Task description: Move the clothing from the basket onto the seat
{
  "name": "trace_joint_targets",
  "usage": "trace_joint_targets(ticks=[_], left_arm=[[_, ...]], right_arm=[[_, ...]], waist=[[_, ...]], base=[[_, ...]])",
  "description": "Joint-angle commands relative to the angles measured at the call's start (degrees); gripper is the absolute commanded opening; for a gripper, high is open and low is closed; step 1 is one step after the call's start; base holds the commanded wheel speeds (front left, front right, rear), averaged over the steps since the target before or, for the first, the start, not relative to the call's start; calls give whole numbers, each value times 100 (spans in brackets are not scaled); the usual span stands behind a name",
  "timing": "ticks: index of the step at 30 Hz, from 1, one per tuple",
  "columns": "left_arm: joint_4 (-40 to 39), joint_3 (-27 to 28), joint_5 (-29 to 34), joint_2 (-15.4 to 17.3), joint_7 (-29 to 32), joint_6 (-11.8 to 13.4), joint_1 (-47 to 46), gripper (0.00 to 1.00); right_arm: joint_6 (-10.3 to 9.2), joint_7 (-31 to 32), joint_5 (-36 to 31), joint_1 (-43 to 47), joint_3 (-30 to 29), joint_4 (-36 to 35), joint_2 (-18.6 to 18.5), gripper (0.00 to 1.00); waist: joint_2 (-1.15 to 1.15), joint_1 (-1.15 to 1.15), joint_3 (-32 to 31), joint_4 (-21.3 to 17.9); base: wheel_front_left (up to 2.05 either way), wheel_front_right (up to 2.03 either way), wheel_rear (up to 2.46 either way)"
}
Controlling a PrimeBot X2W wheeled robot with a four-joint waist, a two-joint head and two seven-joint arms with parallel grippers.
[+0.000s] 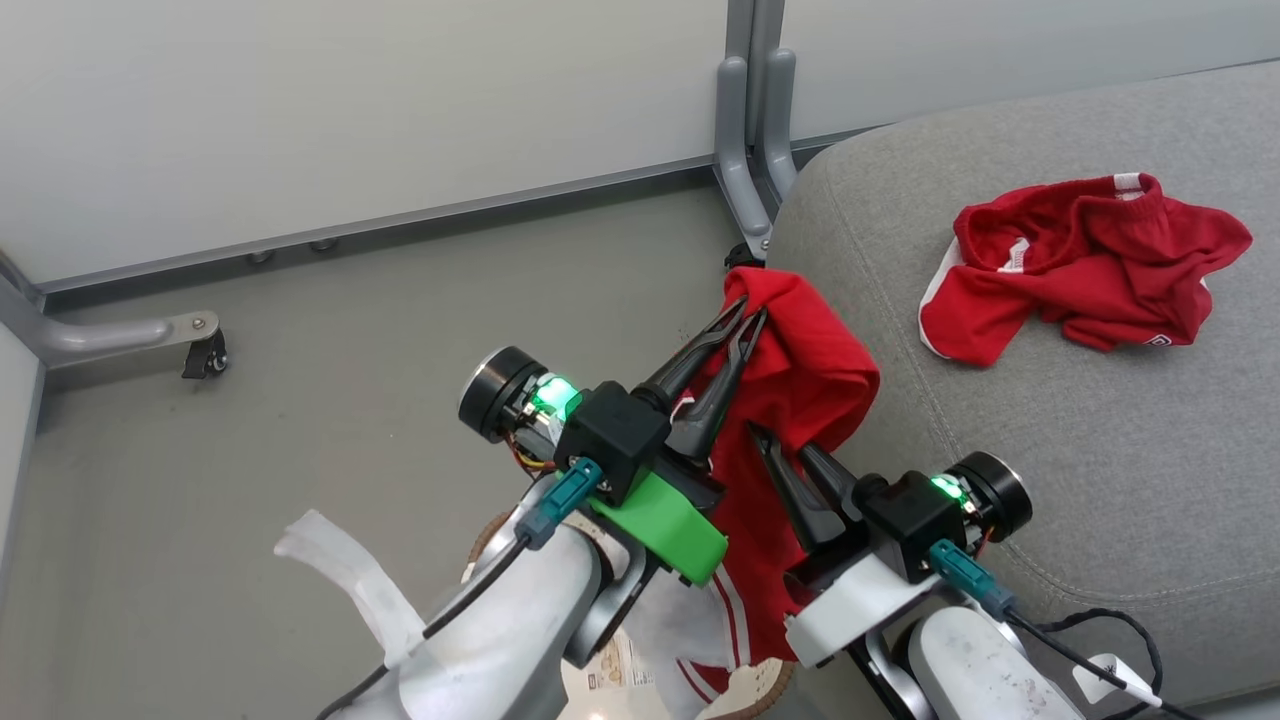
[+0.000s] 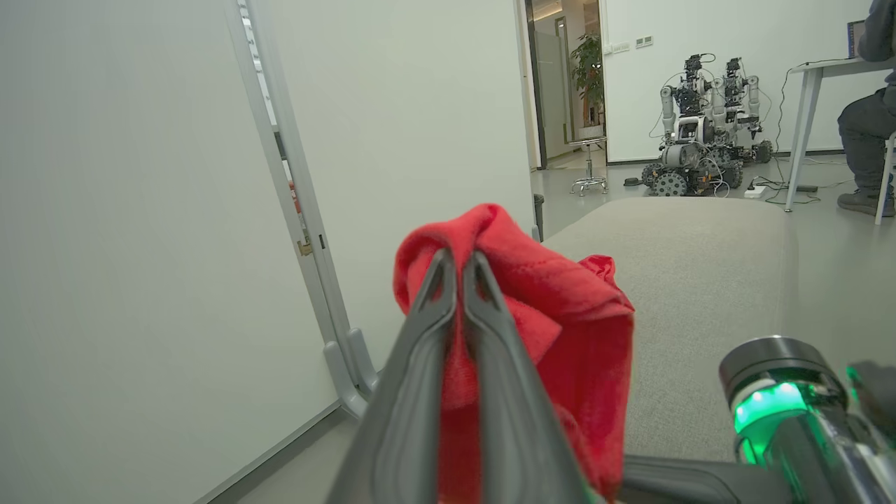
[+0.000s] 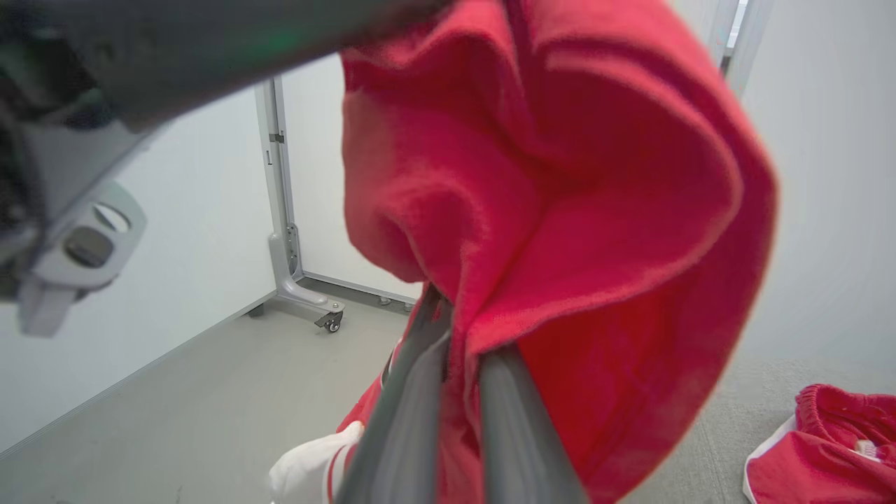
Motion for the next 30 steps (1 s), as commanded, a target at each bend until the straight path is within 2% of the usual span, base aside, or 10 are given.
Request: trace_joint_targets(ticks=[1,11,24,30], left_arm=[[29,28,-88,22,6,35,117,100],[-29,51,-306,195,168,70,407,100],[-263,582,-481,642,-146,511,1103,100],[-454,1013,-546,819,-244,758,1631,100]], right_arm=[[-10,-17,-27,69,-40,-47,2,0],[-10,-17,-121,151,-215,-153,18,0],[-10,-17,-95,259,-475,-213,33,0],[-10,-17,-107,326,-539,-274,35,0]], waist=[[0,0,6,3],[0,0,48,45],[0,0,77,230],[0,0,85,331]], base=[[0,0,0],[0,0,0],[0,0,0],[0,0,0]])
